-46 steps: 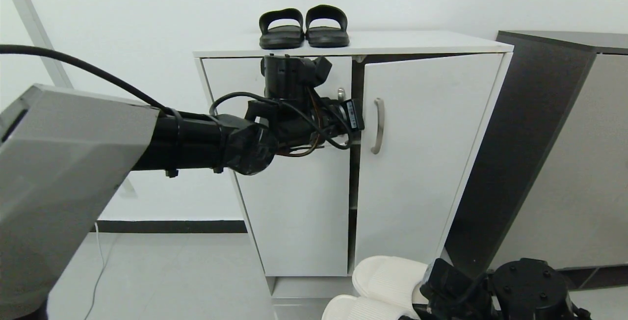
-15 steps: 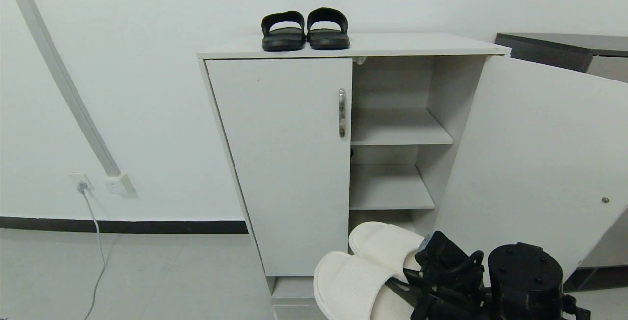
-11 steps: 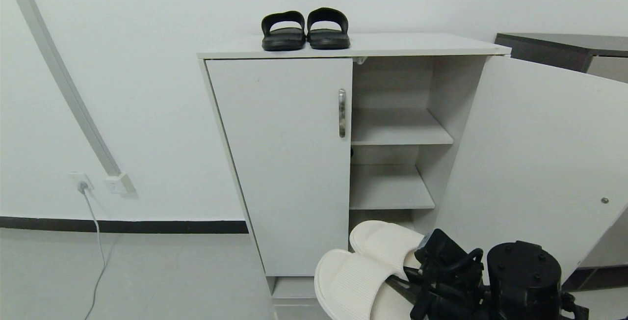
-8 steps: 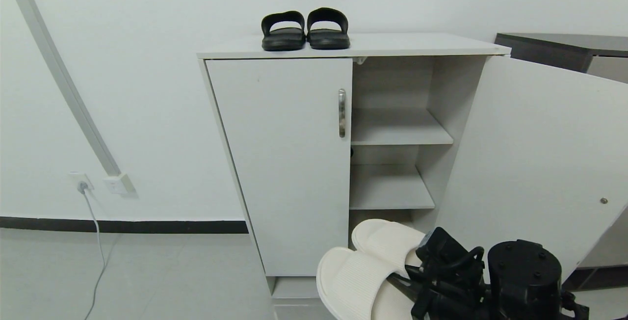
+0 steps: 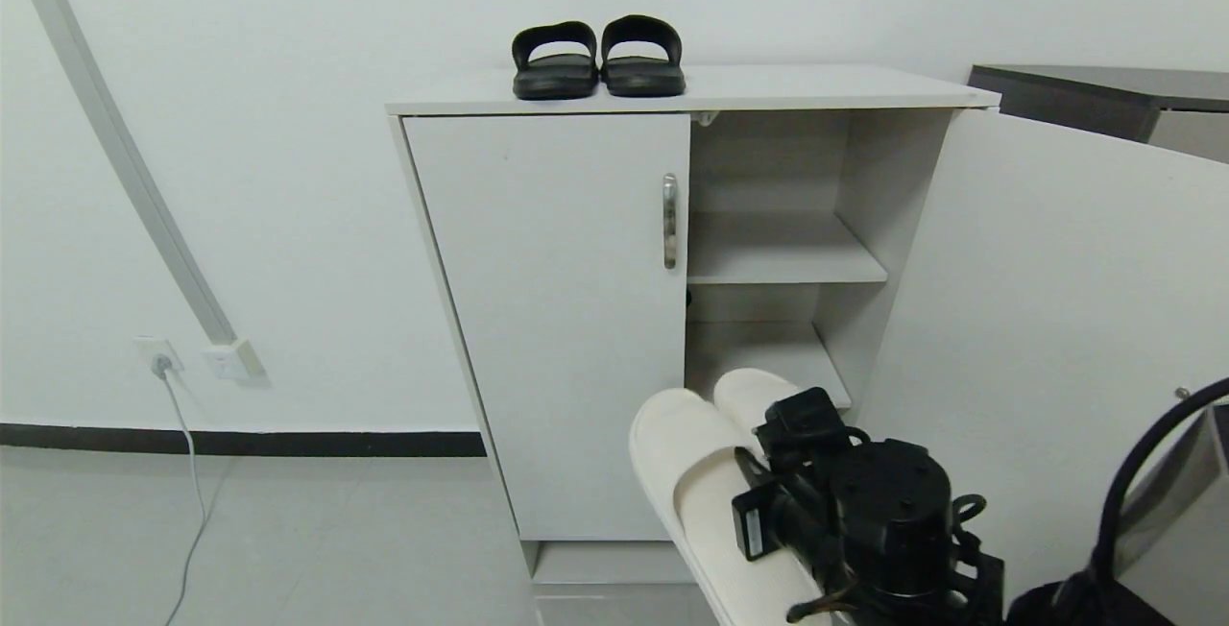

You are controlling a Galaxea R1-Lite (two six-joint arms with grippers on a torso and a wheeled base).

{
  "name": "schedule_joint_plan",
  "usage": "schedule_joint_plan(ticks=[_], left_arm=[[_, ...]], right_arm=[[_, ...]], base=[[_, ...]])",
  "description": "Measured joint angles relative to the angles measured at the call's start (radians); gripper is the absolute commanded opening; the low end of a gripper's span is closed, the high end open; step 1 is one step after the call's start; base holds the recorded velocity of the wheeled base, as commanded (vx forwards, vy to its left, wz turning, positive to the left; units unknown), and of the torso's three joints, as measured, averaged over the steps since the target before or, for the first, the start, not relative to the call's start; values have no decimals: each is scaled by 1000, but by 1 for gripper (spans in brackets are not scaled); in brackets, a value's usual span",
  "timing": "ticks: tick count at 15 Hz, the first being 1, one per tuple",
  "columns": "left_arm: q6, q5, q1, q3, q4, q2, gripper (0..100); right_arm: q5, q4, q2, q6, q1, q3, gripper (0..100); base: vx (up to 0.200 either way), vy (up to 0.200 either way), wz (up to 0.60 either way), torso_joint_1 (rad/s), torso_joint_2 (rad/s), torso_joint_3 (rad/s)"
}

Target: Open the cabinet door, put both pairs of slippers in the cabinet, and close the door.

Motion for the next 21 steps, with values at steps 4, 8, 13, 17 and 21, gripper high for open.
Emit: schedule_joint_plan(ticks=[4,8,13,17,21], left_arm=[[2,0,0,0,0,-1,0],[2,0,0,0,0,-1,0],[2,0,-1,0,0,-1,0],[0,0,0,0,0,-1,0],[-1,0,0,0,0,-1,0]], right_arm=[[-212,244,93,176,15,-196,0],[-254,339,116,250,-30,-275,0],[-284,339,118,244,-35,-278,0],[-279,317,119,226,-7,-246,0],[-241,225,156,223,-1,-232,0]], base=[[0,0,0,0,0,0],[0,-150,0,1,4,2],[0,-160,0,3,4,-2],[0,0,0,0,0,0],[0,0,0,0,0,0]])
